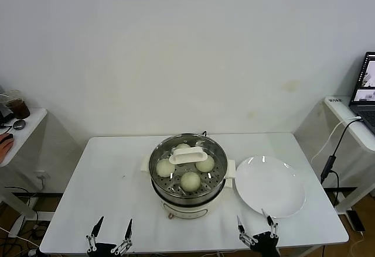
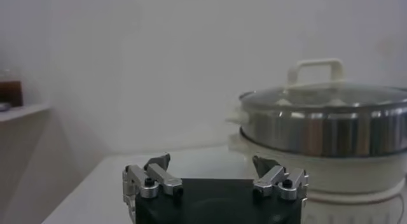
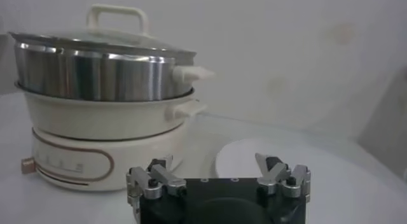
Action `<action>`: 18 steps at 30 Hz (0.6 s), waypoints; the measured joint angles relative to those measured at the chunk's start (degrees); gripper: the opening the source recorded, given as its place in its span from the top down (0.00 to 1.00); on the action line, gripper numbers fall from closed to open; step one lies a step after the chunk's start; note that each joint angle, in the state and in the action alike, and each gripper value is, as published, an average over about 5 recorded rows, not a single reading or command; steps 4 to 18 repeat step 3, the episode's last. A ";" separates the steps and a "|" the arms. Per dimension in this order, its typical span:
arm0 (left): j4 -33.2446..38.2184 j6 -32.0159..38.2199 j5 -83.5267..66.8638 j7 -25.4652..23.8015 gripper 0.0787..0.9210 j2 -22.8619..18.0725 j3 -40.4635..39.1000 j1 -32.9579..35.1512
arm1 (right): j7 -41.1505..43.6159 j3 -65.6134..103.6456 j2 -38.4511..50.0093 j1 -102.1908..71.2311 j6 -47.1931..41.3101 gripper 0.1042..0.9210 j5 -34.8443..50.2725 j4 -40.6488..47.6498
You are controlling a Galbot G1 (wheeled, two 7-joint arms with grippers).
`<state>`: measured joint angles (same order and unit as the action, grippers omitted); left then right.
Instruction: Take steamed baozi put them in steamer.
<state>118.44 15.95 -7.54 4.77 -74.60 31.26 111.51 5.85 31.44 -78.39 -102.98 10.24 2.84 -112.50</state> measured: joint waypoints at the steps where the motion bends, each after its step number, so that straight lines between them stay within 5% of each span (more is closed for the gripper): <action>1: -0.10 0.12 -0.10 -0.15 0.12 -0.03 0.13 0.04 | -0.05 -0.06 -0.11 -0.10 0.02 0.12 -0.12 0.04; 18: -0.18 0.21 -0.20 -0.30 0.12 -0.05 0.27 0.07 | -0.12 -0.10 -0.20 -0.19 0.04 0.12 -0.24 0.09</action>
